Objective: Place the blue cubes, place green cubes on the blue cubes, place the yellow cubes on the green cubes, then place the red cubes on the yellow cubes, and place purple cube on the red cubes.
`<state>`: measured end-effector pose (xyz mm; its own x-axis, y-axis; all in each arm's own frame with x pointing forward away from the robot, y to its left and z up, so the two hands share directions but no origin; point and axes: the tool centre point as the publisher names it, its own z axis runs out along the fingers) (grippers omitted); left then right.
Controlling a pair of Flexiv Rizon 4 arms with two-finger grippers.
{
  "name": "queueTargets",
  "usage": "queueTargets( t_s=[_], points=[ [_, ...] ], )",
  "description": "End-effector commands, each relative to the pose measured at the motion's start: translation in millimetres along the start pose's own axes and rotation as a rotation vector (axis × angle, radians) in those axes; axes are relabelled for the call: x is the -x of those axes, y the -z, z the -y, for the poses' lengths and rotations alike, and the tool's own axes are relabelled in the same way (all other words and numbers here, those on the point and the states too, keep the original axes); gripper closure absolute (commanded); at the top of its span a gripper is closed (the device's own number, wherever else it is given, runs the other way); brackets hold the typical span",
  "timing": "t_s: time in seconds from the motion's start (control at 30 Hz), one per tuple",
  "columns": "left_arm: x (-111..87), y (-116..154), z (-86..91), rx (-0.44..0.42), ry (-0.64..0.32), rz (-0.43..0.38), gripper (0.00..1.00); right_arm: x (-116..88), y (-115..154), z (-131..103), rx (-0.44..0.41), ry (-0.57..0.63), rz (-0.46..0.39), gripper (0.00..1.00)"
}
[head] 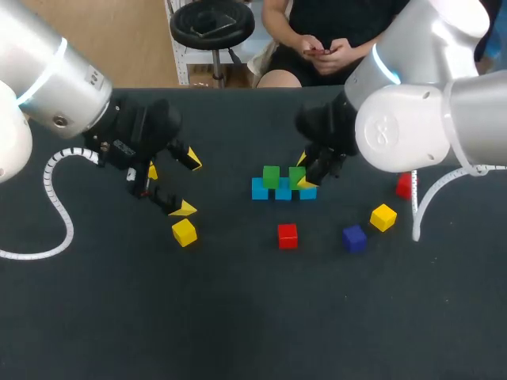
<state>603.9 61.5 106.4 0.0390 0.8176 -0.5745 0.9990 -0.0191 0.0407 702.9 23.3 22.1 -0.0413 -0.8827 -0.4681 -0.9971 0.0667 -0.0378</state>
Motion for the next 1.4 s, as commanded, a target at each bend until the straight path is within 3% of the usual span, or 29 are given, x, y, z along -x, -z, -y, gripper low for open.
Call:
queueTargets(
  t_s=[0.03, 0.07, 0.1, 0.17, 0.87, 1.4],
  points=[
    [-0.9, 0, -0.6, -0.001, -0.002, 0.001, 0.00, -1, 1, 1, 0.006, 0.001, 0.004, 0.51],
    [-0.9, 0, -0.6, -0.001, -0.002, 0.001, 0.00, -1, 1, 1, 0.006, 0.001, 0.003, 0.45],
    [-0.9, 0, -0.6, -0.001, -0.002, 0.001, 0.00, -1, 1, 1, 0.006, 0.001, 0.003, 0.26],
    [-0.9, 0, -0.6, -0.001, -0.002, 0.001, 0.00, -1, 1, 1, 0.007, 0.000, 0.003, 0.01],
    [-0.9, 0, -0.6, -0.001, -0.002, 0.001, 0.00, -19, 54, -18, -0.037, 0.022, 0.008, 0.00],
    [-0.9, 0, -0.6, -0.001, -0.002, 0.001, 0.00, -65, 97, -51, 0.026, 0.101, 0.038, 0.00]
  ],
)
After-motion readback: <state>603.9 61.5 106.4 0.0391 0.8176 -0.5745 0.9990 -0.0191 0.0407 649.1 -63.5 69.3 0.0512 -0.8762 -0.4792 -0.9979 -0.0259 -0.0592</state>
